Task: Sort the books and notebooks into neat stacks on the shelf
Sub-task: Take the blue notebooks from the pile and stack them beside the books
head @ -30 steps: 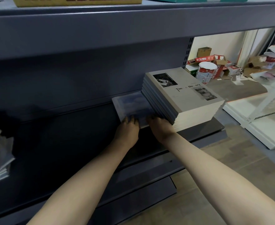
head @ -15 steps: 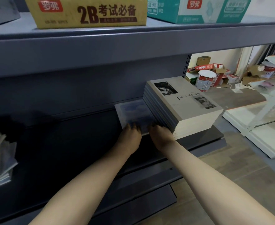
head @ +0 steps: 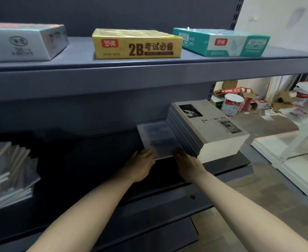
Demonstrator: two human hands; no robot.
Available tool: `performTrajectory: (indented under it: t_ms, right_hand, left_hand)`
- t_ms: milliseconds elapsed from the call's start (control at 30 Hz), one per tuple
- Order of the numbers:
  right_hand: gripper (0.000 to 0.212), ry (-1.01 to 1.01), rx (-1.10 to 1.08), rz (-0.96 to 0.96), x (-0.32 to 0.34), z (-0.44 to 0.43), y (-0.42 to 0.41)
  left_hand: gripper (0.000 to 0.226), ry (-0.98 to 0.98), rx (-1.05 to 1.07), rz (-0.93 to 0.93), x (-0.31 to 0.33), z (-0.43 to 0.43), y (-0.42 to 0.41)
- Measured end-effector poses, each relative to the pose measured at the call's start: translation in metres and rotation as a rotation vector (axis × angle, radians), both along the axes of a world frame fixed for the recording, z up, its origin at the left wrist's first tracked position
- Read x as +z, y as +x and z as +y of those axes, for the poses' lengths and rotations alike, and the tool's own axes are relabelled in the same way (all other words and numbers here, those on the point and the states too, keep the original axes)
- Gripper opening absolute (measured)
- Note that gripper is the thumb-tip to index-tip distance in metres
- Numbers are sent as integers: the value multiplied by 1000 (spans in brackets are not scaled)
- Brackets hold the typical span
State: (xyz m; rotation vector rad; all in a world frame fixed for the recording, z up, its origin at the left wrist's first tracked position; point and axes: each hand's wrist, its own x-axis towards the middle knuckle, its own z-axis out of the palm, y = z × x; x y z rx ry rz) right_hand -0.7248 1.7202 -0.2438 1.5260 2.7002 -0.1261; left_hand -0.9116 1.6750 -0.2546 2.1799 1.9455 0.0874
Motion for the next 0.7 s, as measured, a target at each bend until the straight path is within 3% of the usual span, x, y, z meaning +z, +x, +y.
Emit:
performTrajectory:
  t_ms: [100, 233, 533, 700]
  right_hand:
    - [47, 112, 73, -48, 2, -14, -5]
    - [35, 114, 185, -9, 15, -31, -44]
    - [38, 151, 509, -2, 35, -110, -174]
    - [41, 233, 678, 190, 45, -150, -237]
  left_hand:
    - [49, -23, 21, 67, 5, -23, -21]
    - [50, 50, 81, 101, 23, -53, -52]
    - [54, 210, 283, 193, 56, -148, -143]
    - [57, 322, 395, 194, 73, -211, -192]
